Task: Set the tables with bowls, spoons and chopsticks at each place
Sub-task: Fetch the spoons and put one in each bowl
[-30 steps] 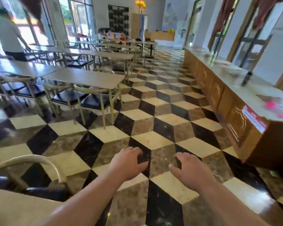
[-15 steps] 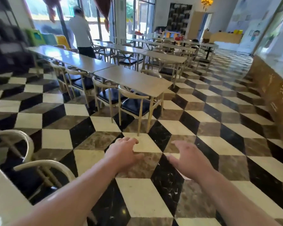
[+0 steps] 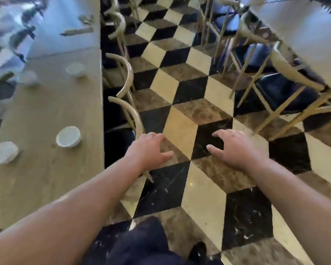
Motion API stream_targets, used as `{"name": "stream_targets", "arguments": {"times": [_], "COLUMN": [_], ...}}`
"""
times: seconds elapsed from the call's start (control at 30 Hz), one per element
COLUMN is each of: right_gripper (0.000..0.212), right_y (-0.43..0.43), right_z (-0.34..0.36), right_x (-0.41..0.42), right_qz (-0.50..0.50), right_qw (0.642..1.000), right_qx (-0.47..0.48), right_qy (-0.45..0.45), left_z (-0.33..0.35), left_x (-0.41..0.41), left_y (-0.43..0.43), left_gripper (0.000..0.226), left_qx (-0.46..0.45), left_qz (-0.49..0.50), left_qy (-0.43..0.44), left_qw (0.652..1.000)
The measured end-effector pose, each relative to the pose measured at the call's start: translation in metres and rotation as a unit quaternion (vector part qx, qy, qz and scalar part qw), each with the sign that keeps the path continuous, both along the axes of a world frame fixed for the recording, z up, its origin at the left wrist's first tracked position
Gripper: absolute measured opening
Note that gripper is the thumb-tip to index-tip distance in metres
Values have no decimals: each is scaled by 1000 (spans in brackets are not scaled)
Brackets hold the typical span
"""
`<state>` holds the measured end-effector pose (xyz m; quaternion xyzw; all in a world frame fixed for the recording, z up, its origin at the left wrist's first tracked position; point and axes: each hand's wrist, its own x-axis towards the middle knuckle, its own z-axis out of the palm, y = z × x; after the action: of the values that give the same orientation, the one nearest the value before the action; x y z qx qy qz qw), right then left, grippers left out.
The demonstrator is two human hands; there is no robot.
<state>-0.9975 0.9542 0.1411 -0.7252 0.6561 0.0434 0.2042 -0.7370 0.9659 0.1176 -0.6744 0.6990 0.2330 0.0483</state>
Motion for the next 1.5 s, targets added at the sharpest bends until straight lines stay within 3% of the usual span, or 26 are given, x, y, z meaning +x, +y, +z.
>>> {"name": "stream_targets", "arguments": {"times": [0.17,0.37,0.67,1.0,1.2,1.5], "right_gripper": [64,68,68,65,65,65], "right_y": [-70,-187,-379,-591,-751,-911], "right_z": [-23,-16,31,16,16,45], "right_x": [45,87,84,112,164,297], "right_qz": [89,148,107,155,240,383], "right_qw": [995,989,994,987,969,921], "right_qx": [45,9,-26,-27,14,-28], "right_qy": [-12,-3,11,-45,-50,-60], "left_z": [-32,-35,8,16,20,30], "left_x": [33,63,74,104,140,218], "left_y": [-13,-113,-319,-514,-617,-720], "left_gripper": [70,70,69,70,71,70], "left_qx": [30,-4,-32,-72,-47,-54], "left_qz": [119,204,173,220,305,427], "left_qy": [-6,37,83,41,2,0], "left_qw": [992,978,981,972,951,902]}}
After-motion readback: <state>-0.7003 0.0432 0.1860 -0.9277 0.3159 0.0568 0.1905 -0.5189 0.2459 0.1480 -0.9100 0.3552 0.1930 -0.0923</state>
